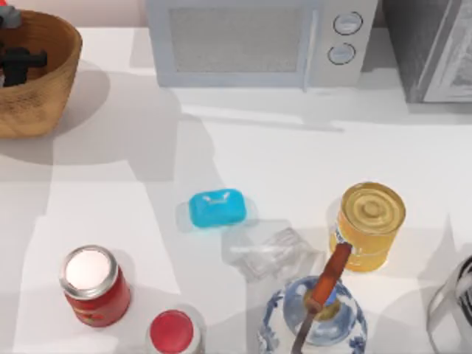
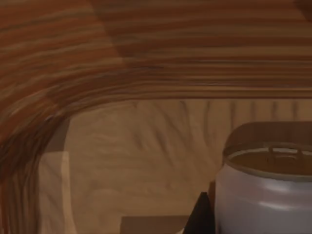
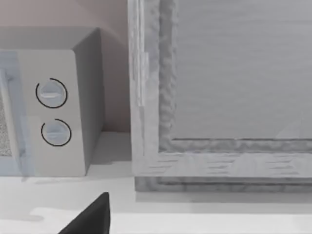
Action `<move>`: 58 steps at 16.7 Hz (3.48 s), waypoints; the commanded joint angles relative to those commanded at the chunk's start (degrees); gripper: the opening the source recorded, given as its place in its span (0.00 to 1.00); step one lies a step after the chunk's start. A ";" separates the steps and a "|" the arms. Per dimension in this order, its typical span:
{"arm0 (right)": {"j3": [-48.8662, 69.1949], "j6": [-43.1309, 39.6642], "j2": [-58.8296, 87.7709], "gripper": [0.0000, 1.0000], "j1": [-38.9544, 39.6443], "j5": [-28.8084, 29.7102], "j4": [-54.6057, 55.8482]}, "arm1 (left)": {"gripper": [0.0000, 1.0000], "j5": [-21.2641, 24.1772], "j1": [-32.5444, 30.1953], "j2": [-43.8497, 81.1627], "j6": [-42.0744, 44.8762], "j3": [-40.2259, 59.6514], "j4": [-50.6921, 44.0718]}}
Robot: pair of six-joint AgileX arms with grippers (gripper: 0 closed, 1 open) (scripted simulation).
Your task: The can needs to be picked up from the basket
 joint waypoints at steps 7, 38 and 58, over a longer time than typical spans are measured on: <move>0.00 0.00 0.00 1.00 0.00 0.00 0.00 | 0.00 -0.43 -0.16 -7.00 -0.87 -4.23 2.85; 0.00 0.00 0.00 1.00 0.00 0.00 0.00 | 0.00 -5.14 -7.45 -146.94 -8.71 -129.81 61.75; 0.00 0.00 0.00 1.00 0.00 0.00 0.00 | 0.00 38.41 -15.10 -67.84 -7.90 -91.11 102.74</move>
